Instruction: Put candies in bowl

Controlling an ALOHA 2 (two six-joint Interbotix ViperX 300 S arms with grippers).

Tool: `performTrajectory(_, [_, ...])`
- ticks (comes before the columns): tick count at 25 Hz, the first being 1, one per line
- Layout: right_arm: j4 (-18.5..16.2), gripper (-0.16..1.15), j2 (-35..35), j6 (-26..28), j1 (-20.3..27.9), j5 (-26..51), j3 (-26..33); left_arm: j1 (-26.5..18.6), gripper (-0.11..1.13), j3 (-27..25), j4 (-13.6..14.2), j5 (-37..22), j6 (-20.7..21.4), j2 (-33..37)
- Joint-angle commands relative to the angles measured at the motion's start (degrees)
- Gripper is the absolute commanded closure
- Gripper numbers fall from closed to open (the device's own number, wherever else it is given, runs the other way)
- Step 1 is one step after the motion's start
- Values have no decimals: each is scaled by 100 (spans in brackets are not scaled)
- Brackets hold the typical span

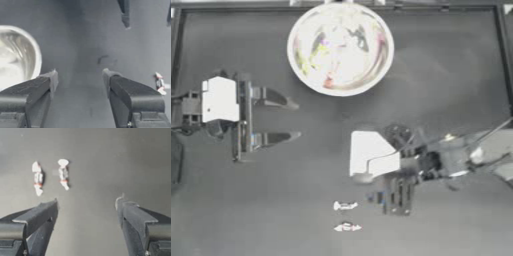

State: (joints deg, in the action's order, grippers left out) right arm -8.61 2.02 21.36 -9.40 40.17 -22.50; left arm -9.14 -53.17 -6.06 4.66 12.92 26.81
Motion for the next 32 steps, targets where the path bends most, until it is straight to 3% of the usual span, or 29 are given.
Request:
performTrajectory(1, [-62, 1, -237, 123, -141, -44, 343, 0, 12, -53, -9, 132, 0, 185])
performTrajectory(12, [88, 1, -1107, 141, -202, -615, 527, 0, 12, -325, 0, 246, 9, 299])
performTrajectory(32, [88, 1, -1995, 167, -246, -483, 993, 0, 12, -439, 0, 246, 0, 299])
